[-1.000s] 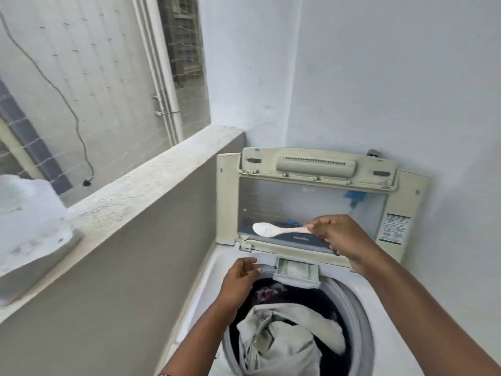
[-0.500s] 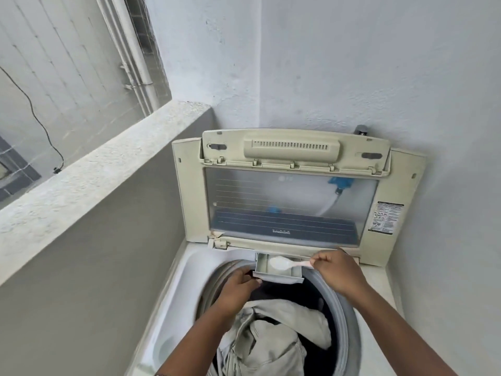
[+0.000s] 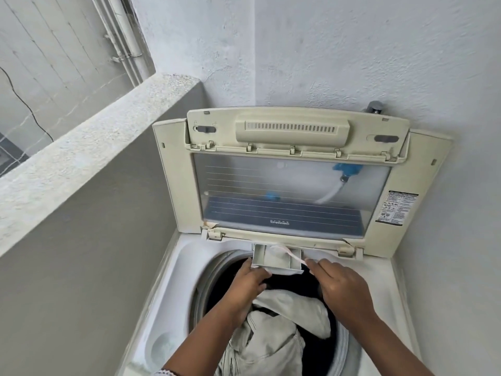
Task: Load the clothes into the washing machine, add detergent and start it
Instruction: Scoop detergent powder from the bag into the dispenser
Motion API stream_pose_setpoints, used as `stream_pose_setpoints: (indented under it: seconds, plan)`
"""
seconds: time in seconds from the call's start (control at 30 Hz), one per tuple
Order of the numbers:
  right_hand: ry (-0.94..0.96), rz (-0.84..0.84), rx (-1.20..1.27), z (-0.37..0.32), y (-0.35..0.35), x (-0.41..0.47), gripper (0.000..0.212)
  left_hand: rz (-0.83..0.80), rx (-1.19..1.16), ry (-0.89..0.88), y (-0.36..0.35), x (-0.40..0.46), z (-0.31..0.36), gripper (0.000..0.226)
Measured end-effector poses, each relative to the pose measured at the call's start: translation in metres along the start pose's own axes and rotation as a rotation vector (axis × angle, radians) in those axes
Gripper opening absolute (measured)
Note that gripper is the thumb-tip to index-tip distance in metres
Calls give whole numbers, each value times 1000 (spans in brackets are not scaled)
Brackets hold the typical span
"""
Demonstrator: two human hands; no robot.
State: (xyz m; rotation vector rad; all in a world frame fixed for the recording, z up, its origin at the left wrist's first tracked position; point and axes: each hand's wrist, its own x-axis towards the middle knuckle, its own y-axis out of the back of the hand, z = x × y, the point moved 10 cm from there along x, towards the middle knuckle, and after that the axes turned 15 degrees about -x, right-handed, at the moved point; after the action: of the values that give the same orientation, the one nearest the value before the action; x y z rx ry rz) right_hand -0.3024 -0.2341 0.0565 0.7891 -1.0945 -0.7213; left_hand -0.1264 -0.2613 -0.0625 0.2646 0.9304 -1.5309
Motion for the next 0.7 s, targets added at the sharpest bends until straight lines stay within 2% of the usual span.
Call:
stream_pose_setpoints:
  seconds: [0.1,0.2,0.23,0.3,0.37,0.47,0.53,0.7]
  plan:
    - [61,62,-19,-8,9,-5,37,-4,1,-3,-2,-7,2,87]
    - [94,96,-25,-15,14,-7,39,-3,14,-17,-1,-13,5,48]
    - [100,92,-29,-17,14,-8,42,3,22,-26,1,-15,5,45]
    - [99,85,-31,-19,17,-9,47,8,35,-46,7,-20,7,55]
    - [68,52,-25,-18,21,-7,45,7,37,-67,11,-28,10,53]
    - [-18,-3,13,-17,37,-2,42,1,45,-120,19,-45,19,42]
    - [-117,-52,94,-14,44,4,32,2,65,-167,20,-60,29,37]
    - [-420,-100,524,-16,70,28,26,11,128,-413,17,-120,72,36]
